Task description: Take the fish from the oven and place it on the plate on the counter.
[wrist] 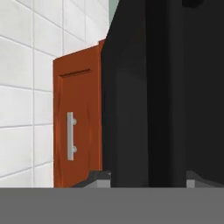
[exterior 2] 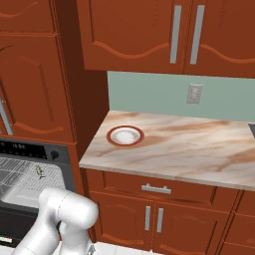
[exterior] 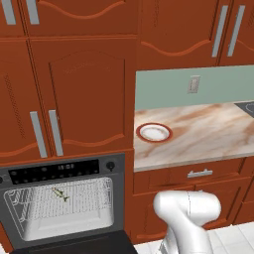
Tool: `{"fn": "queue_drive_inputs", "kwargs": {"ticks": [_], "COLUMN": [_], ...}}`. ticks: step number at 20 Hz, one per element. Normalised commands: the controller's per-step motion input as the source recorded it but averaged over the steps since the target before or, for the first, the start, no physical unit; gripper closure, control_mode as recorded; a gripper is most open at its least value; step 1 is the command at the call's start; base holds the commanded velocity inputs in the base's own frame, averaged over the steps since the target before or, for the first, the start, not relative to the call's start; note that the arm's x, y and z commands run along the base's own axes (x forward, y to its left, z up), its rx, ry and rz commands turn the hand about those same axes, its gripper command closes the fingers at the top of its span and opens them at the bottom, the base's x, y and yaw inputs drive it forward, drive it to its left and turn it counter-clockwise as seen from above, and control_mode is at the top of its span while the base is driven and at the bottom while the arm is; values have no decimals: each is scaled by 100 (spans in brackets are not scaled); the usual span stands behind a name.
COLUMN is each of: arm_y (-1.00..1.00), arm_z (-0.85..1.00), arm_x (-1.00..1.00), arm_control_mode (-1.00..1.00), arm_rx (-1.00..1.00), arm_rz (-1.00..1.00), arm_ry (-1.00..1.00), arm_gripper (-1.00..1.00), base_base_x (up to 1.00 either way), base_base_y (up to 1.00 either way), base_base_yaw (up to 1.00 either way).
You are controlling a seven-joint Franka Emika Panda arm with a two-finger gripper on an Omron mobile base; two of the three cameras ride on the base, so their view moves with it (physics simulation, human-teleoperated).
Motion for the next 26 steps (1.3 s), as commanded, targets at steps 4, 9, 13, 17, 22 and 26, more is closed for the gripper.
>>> {"fn": "queue_drive_inputs", "kwargs": {"ticks": [4, 9, 13, 17, 22, 26], "arm_y": [0, 0, 0, 0, -1, 0], "arm_z": [-12, 0, 0, 0, 21, 64], "arm_x": [-5, 0, -6, -23, -79, -98], "arm_control_mode": [-100, -100, -100, -100, -100, -100], "arm_rx": [0, 0, 0, 0, 0, 0], "arm_rz": [0, 0, 0, 0, 0, 0], "arm_ry": [0, 0, 0, 0, -6, -12], "arm_gripper": [100, 100, -100, -100, -100, -100], "base_base_x": [0, 0, 0, 0, 0, 0], "base_base_y": [0, 0, 0, 0, 0, 0], "base_base_yaw": [0, 0, 0, 0, 0, 0]}}
